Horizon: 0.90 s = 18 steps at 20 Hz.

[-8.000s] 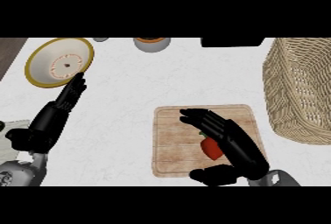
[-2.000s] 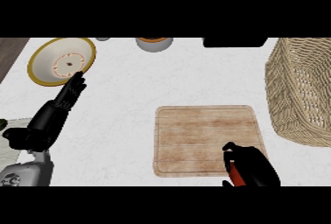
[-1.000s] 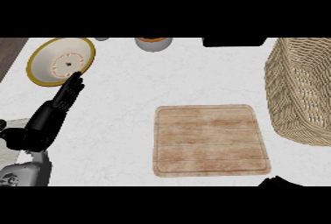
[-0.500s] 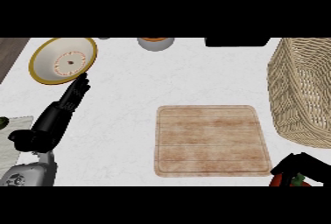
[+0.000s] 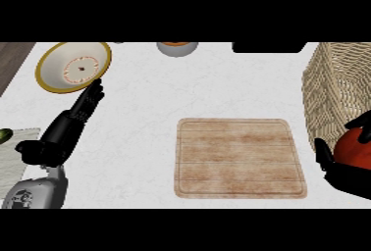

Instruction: Pick the bell pepper from the cutting board and place it in the basket

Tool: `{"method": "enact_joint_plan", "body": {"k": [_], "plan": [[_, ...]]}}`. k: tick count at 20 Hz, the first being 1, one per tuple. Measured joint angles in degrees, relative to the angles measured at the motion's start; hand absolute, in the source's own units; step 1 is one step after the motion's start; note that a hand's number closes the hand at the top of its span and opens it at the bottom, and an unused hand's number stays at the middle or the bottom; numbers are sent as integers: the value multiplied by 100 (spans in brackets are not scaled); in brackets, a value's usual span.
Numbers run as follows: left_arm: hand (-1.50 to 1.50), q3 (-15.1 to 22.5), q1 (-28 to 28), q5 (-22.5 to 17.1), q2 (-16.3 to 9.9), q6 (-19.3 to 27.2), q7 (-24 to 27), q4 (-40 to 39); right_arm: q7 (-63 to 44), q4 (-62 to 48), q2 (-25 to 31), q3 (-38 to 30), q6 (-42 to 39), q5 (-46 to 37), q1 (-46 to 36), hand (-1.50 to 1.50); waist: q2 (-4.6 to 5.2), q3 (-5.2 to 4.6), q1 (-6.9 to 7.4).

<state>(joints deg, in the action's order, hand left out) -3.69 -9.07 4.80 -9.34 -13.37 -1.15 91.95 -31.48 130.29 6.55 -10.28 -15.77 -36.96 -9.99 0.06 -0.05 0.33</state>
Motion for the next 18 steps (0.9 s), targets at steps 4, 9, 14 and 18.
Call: {"method": "enact_joint_plan", "body": {"k": [4,9,14,18], "plan": [[0,0,1,43,-20,-9,26,-37,-339,-551,333,-683,150,292,-952,150,-2,1,2],[0,51,46,81,44,24,-9,54,-178,-1587,927,-1430,459,513,-1704,150,-1,4,3],[0,-19,15,30,3,-38,-12,17,272,-2714,1455,-1836,657,726,-1986,150,0,4,-4],[0,-85,-66,-12,-20,-70,4,-45,896,-3567,1706,-1930,789,820,-1901,150,3,6,-7]]}}
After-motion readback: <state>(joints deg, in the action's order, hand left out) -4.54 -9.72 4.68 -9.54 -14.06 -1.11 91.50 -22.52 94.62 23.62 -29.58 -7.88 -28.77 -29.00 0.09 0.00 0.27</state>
